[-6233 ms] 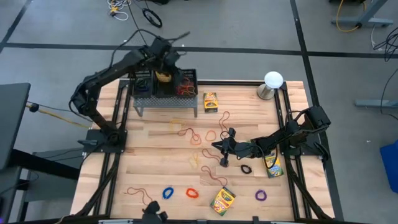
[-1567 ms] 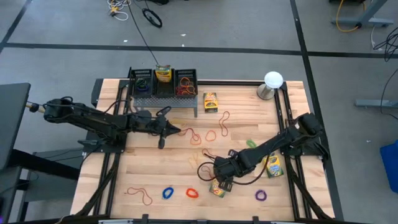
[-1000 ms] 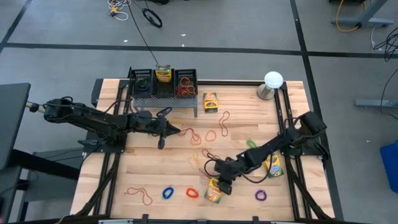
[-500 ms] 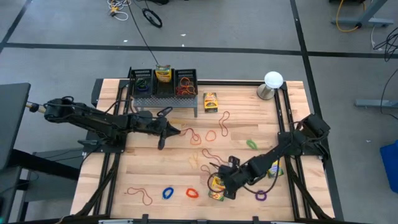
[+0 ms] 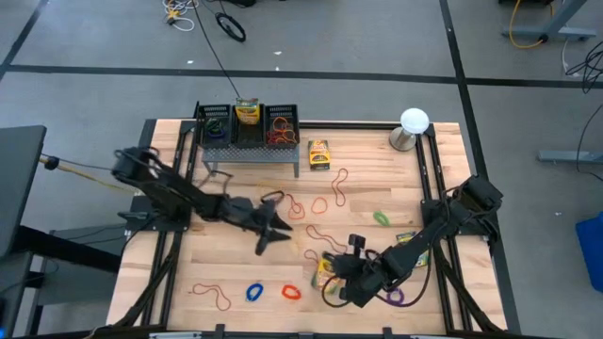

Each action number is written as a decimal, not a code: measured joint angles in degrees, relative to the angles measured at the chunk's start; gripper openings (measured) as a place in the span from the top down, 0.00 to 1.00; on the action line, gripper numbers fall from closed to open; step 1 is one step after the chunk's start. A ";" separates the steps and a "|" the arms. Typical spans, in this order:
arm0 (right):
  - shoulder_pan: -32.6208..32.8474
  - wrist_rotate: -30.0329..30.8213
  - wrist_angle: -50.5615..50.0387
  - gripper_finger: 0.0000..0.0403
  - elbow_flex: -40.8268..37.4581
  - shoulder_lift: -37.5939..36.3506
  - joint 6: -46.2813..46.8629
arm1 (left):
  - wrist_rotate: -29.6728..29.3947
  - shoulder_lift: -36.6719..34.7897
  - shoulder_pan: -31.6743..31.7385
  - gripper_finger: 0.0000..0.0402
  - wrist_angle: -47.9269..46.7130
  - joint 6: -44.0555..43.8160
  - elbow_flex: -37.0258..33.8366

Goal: Pick & Place Office Desk Supplies
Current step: Put the yellow crayon box into the middle black bin

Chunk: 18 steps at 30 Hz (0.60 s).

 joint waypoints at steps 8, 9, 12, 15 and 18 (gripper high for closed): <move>0.24 4.71 0.23 1.00 0.00 0.00 -0.51 | -0.07 14.51 -4.21 0.36 0.02 -6.63 11.70; 0.24 4.98 0.25 1.00 0.00 -0.01 -0.57 | -0.03 15.75 -4.50 0.35 0.07 -6.85 12.83; 0.21 5.65 0.33 1.00 0.00 -0.02 -0.60 | 0.49 18.55 -5.23 0.33 0.09 -7.27 16.01; 0.19 5.65 0.80 1.00 0.02 -0.02 -0.77 | 0.66 20.34 -5.73 0.33 0.18 -6.66 18.48; 0.19 5.70 2.31 1.00 0.02 -0.02 -1.55 | 0.26 21.93 -5.75 0.33 0.06 -6.66 20.31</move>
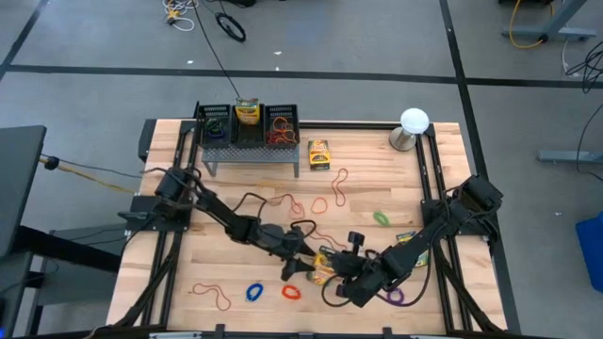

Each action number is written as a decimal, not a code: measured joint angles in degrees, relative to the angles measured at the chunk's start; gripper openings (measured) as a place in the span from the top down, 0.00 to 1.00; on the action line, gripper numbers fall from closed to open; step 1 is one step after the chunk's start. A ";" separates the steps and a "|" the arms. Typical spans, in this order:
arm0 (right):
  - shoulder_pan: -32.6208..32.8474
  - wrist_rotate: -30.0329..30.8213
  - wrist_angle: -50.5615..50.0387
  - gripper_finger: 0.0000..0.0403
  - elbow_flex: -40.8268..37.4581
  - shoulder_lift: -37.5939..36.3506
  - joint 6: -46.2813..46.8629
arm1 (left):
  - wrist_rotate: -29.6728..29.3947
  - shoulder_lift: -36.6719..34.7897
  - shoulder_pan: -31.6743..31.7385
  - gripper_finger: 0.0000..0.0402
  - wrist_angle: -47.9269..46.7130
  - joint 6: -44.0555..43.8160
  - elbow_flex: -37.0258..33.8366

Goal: Pick & Place Office Desk Supplies
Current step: Put the yellow crayon box into the middle black bin

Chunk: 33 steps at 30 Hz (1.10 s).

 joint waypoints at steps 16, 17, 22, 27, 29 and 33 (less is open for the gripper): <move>0.02 0.94 8.43 0.91 0.09 -0.69 -2.98 | 0.74 1.32 -0.75 0.71 0.29 10.63 1.40; 0.02 0.94 8.62 0.88 0.11 -1.26 -2.93 | 0.67 1.32 -0.90 0.71 0.31 11.93 1.40; 0.00 1.03 7.70 0.66 0.11 -5.75 -1.43 | -3.14 1.22 -1.88 0.69 -0.50 20.72 1.41; -0.89 -1.80 5.46 0.44 0.17 -8.23 -1.29 | -9.21 1.17 -3.12 0.66 -1.20 28.09 1.15; -1.65 -5.43 4.25 0.38 0.17 -7.77 -0.30 | -11.77 0.63 -3.48 0.67 -1.30 29.76 0.41; -2.38 -7.62 3.07 0.33 0.13 -5.33 2.11 | -13.94 0.10 -3.63 0.68 -0.30 30.23 -1.09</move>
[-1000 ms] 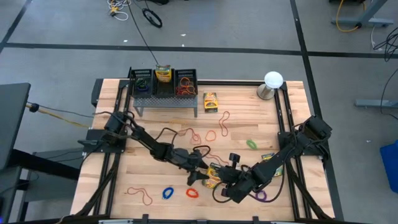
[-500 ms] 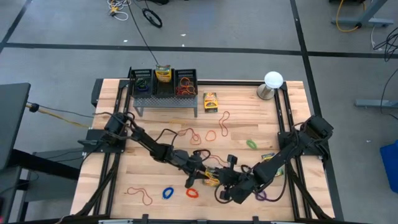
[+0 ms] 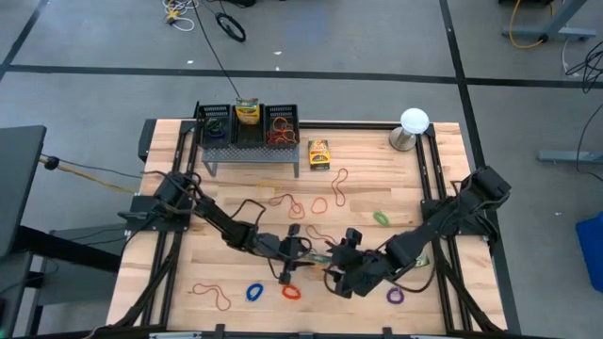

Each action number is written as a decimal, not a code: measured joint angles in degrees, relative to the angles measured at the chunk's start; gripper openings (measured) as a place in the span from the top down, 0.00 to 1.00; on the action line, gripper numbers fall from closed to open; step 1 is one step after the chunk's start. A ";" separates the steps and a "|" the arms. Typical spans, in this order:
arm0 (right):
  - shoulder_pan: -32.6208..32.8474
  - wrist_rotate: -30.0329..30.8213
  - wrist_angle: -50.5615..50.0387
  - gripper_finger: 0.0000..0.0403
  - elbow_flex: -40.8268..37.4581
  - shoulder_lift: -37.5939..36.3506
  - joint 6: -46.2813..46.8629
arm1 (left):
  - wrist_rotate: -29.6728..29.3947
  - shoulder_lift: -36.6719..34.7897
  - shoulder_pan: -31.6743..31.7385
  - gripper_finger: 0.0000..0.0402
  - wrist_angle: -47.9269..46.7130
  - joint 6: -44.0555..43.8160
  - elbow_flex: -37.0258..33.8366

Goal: Pick & Place Office Desk Supplies
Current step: Put the yellow crayon box into the middle black bin

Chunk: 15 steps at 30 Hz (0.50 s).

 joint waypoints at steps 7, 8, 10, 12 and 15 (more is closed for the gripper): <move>0.03 0.20 -0.26 0.32 0.00 3.13 0.54 | -0.19 -0.03 -0.37 0.68 0.39 0.34 -0.33; 0.02 0.31 0.00 0.32 0.00 3.60 0.53 | -0.10 -0.14 -0.37 0.68 0.36 0.53 -0.33; -0.01 0.34 0.33 0.32 -0.04 4.57 0.52 | -0.13 -0.24 -0.37 0.68 0.32 0.70 -0.38; -0.20 0.20 1.62 0.34 -0.04 5.27 0.50 | -0.07 -0.24 -0.37 0.68 0.47 0.91 -0.40; -0.23 0.55 2.61 0.42 -0.04 6.00 0.48 | 0.06 -0.24 -0.37 0.68 0.62 1.31 -0.42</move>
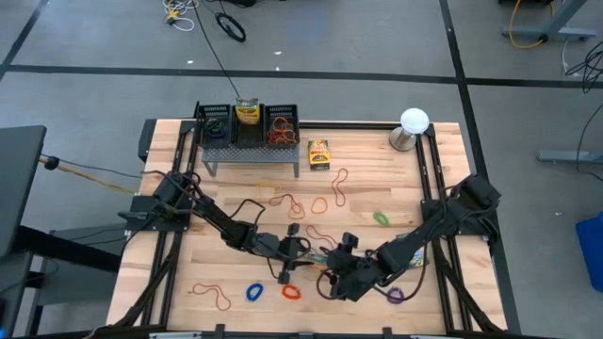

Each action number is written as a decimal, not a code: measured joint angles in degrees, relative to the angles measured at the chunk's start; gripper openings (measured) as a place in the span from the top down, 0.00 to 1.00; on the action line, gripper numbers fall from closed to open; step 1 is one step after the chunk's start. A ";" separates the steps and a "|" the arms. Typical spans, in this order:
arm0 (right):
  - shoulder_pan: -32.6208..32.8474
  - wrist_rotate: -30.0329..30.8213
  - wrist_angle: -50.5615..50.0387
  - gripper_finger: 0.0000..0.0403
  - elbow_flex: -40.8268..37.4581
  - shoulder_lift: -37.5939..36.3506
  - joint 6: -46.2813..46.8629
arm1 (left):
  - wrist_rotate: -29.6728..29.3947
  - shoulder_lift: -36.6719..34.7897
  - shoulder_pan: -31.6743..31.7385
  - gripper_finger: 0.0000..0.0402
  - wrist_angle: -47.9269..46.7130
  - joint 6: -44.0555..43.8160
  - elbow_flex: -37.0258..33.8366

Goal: Pick & Place Office Desk Supplies
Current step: Put the yellow crayon box into the middle black bin

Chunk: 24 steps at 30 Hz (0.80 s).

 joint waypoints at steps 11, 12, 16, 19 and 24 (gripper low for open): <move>-0.05 0.47 6.07 0.74 -3.15 -0.13 -0.98 | 0.20 -0.04 -0.07 0.63 0.09 -0.24 0.00; -0.05 0.49 6.27 0.74 -3.19 -0.13 -1.41 | 0.20 -0.39 -0.09 0.62 -0.42 -0.19 -0.02; -0.08 -0.39 7.40 0.70 -3.25 -0.36 -3.34 | -0.24 -5.59 -1.08 0.56 -8.12 0.95 -0.07; -0.05 -1.51 7.82 0.69 -3.26 -1.40 -4.47 | -2.17 -11.62 -2.46 0.50 -15.79 1.68 -0.04; -1.54 -2.72 9.33 0.74 -3.10 -3.19 -8.81 | -6.78 -21.02 -4.62 0.45 -27.14 3.76 -1.03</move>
